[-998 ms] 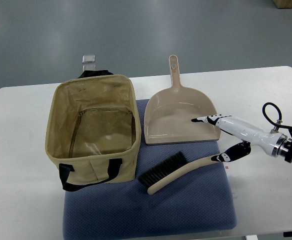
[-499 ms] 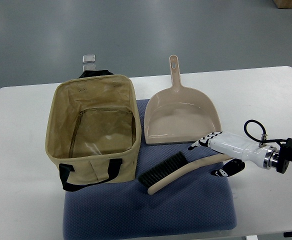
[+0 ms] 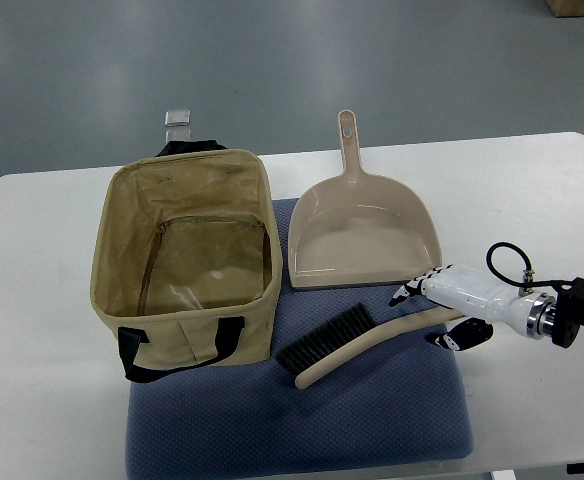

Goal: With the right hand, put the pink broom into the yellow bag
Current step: 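Close the right hand fingers around the brush handle, then lift the brush with the right hand above the dustpan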

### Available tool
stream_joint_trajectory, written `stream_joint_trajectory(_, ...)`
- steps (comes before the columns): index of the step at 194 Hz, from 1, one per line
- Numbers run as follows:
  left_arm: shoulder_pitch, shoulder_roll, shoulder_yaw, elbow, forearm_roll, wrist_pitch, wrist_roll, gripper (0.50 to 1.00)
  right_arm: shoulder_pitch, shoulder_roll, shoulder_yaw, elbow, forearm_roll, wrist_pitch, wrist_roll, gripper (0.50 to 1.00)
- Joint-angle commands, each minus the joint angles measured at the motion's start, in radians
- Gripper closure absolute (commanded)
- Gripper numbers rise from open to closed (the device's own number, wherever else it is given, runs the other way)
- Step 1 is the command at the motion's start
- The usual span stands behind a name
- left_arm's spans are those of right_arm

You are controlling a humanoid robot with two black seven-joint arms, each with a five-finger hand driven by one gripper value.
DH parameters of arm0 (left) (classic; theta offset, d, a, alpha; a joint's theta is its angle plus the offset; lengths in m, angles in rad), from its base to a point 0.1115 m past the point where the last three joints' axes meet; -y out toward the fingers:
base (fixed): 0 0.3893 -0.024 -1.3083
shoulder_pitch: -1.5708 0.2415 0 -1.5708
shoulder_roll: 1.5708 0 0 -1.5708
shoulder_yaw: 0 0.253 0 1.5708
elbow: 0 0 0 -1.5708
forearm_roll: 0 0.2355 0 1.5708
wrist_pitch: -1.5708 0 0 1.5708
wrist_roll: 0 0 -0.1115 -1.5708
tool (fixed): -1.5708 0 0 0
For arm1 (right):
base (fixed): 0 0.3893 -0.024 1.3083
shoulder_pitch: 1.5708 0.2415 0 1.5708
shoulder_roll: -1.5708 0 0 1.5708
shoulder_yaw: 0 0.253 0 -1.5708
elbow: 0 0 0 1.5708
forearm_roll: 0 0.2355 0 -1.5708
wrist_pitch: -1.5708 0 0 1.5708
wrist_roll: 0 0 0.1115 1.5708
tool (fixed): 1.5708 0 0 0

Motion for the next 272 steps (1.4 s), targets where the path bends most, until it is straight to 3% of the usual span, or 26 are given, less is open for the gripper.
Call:
stream_joint_trajectory(1,0.000,0.000,0.000,0.000,0.000,0.000,0.000,0.500,0.000,0.001,0.000,0.000,-0.001,0.000,-0.012,0.765)
stream_joint_trajectory(52,0.000,0.000,0.000,0.000,0.000,0.001,0.000,0.500,0.002,0.005,0.000,-0.002,-0.021,0.000,-0.013,0.812)
stream_joint_trajectory(119,0.000,0.000,0.000,0.000,0.000,0.000,0.000,0.500,0.002,0.024,-0.019,-0.002,-0.028,0.000,-0.013,0.824)
stream_joint_trajectory(136,0.000,0.000,0.000,0.000,0.000,0.001,0.000,0.500,0.002,0.033,-0.020,-0.003,-0.030,0.000,-0.013,0.848)
stream_joint_trajectory(154,0.000,0.000,0.000,0.000,0.000,0.001,0.000,0.500,0.002,0.035,-0.020,-0.005,-0.036,0.000,-0.013,0.922)
stream_joint_trajectory(187,0.000,0.000,0.000,0.000,0.000,0.000,0.000,0.500,0.002,0.038,-0.019,-0.026,-0.047,-0.008,-0.021,1.000)
stream_joint_trajectory(224,0.000,0.000,0.000,0.000,0.000,0.001,0.000,0.500,0.016,0.041,-0.008,-0.032,-0.047,-0.014,-0.026,1.000)
stream_joint_trajectory(272,0.000,0.000,0.000,0.000,0.000,0.001,0.000,0.500,0.036,0.002,0.072,-0.035,-0.031,-0.086,-0.024,1.000)
